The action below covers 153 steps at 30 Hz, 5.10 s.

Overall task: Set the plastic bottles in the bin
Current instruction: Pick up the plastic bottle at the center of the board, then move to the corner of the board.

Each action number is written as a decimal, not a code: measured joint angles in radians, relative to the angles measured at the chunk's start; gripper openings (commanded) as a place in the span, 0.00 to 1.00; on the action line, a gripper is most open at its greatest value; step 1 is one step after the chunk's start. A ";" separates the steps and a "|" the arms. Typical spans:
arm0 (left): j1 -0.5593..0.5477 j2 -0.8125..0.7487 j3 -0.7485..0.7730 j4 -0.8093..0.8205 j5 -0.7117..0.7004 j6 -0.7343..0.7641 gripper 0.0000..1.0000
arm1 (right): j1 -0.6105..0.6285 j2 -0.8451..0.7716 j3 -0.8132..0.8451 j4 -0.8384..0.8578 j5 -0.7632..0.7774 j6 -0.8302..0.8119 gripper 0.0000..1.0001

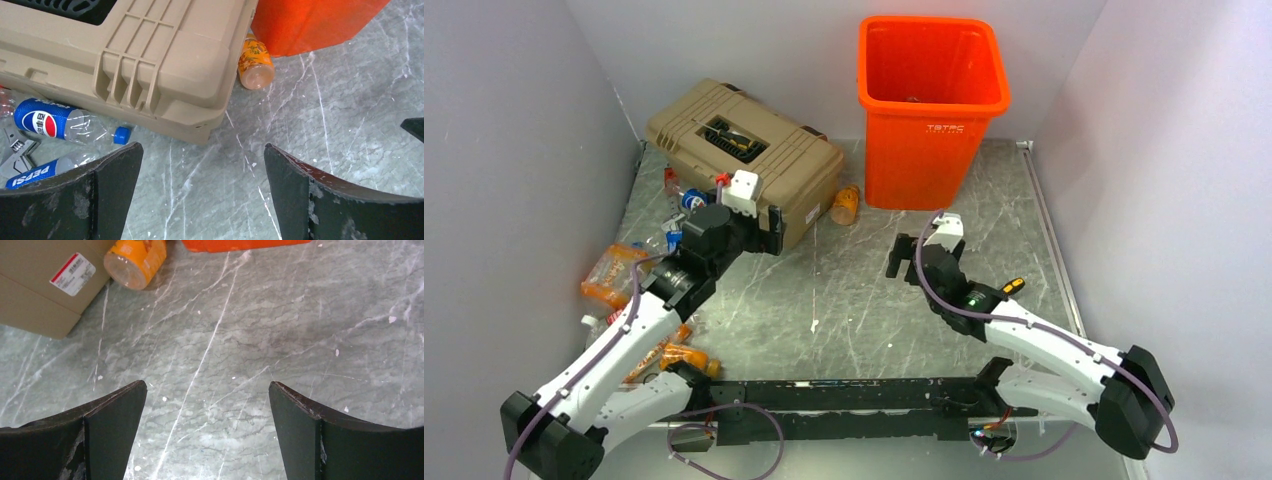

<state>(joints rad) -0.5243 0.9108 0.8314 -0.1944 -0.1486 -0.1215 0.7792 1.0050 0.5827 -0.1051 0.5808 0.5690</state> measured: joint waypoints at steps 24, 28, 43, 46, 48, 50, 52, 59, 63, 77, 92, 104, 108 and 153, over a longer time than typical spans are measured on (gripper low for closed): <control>-0.389 0.742 0.494 -0.153 -0.356 -0.096 0.99 | -0.001 -0.416 -0.159 -0.114 0.068 0.083 0.96; -0.386 0.897 0.590 -0.137 -0.374 -0.002 0.99 | -0.002 -0.457 -0.176 -0.138 0.065 0.092 0.96; -0.320 1.223 0.871 -0.214 -0.403 0.205 1.00 | -0.002 -0.592 -0.180 -0.239 0.042 0.108 0.96; -0.309 1.243 0.901 -0.210 -0.416 0.243 0.99 | -0.002 -0.608 -0.180 -0.260 0.043 0.108 0.96; -0.309 1.265 0.921 -0.206 -0.425 0.277 1.00 | -0.002 -0.615 -0.180 -0.269 0.043 0.108 0.96; -0.312 1.287 0.930 -0.198 -0.432 0.310 0.99 | -0.002 -0.619 -0.180 -0.277 0.043 0.108 0.96; -0.313 1.312 0.937 -0.192 -0.437 0.339 0.99 | -0.002 -0.621 -0.180 -0.285 0.043 0.108 0.96; -0.305 1.383 0.959 -0.186 -0.448 0.396 0.99 | -0.002 -0.621 -0.180 -0.299 0.044 0.108 0.96; -0.296 1.406 0.984 -0.182 -0.458 0.420 0.99 | -0.002 -0.620 -0.180 -0.299 0.044 0.108 0.96; -0.284 1.456 1.030 -0.145 -0.491 0.440 0.77 | -0.002 -0.625 -0.180 -0.313 0.047 0.108 0.96; -0.299 1.407 0.903 -0.045 -0.548 0.441 0.44 | -0.002 -0.627 -0.180 -0.314 0.047 0.109 0.95; -0.539 0.925 0.666 -0.204 -0.621 0.351 0.23 | -0.002 -0.626 -0.165 -0.314 0.058 0.108 0.95; -0.591 0.669 0.649 -0.301 -0.509 0.301 0.25 | -0.003 -0.622 -0.163 -0.314 0.056 0.104 0.95; -0.518 -0.309 -0.125 0.085 0.365 0.328 0.13 | -0.005 -0.113 0.018 0.689 -0.995 0.362 0.70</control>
<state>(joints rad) -1.0424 0.6022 0.7067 -0.1089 0.2169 0.2062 0.7738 0.8917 0.6010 0.5842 -0.4141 0.9314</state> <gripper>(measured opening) 0.685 0.808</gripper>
